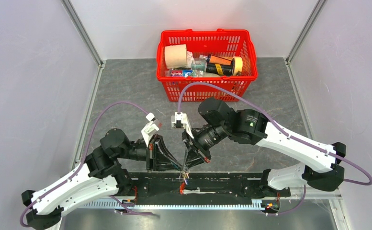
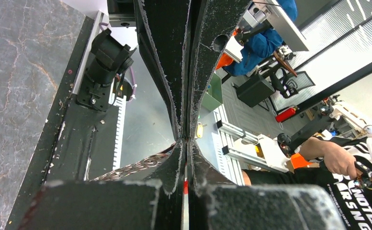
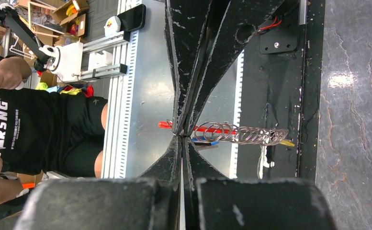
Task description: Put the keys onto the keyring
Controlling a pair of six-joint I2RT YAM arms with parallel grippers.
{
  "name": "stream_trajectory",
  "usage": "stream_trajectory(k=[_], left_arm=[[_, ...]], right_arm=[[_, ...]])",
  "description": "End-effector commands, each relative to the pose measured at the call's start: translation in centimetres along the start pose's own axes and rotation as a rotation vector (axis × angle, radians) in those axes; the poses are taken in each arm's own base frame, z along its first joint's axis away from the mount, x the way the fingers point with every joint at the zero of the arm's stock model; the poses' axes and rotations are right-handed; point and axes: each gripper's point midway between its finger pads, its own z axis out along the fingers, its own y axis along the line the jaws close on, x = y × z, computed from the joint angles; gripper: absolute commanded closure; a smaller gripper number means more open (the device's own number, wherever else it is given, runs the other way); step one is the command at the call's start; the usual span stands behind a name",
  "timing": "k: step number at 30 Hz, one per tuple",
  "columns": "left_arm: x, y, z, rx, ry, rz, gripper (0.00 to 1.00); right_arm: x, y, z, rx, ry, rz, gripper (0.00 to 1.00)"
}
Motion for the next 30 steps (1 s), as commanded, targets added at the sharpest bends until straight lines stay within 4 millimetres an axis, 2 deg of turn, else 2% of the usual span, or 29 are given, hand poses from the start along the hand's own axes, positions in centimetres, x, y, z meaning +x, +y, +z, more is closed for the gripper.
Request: stream_trajectory(k=[1, 4, 8, 13, 15, 21, 24, 30], left_arm=[[-1.0, -0.5, 0.1, 0.012, -0.036, 0.032, 0.98], [-1.1, -0.5, -0.1, 0.009, -0.047, 0.048, 0.98], [-1.4, -0.3, -0.2, -0.004, -0.072, 0.069, 0.98], [-2.4, -0.7, -0.5, 0.005, -0.128, 0.119, 0.98], [-3.0, -1.4, -0.6, 0.03, -0.161, 0.151, 0.98], [-4.6, -3.3, -1.1, 0.093, -0.241, 0.235, 0.98], [-5.6, -4.0, -1.4, 0.104, -0.279, 0.28, 0.98], [-7.0, -4.0, -1.0, 0.085, -0.306, 0.33, 0.98]], right_arm=[[-0.6, 1.0, 0.0, -0.043, -0.014, -0.06, 1.0], [-0.5, 1.1, -0.1, -0.041, -0.019, -0.065, 0.99], [-1.3, 1.8, -1.1, -0.024, -0.07, -0.091, 0.77], [-2.6, 2.4, -2.9, 0.045, -0.165, -0.124, 0.61], [-3.1, 2.6, -3.4, 0.057, -0.197, -0.132, 0.57], [-4.4, 2.2, -4.1, 0.117, -0.266, -0.115, 0.55], [-4.9, 2.0, -3.8, 0.12, -0.273, -0.088, 0.55], [-5.8, 1.7, -3.6, 0.138, -0.292, -0.042, 0.54]])
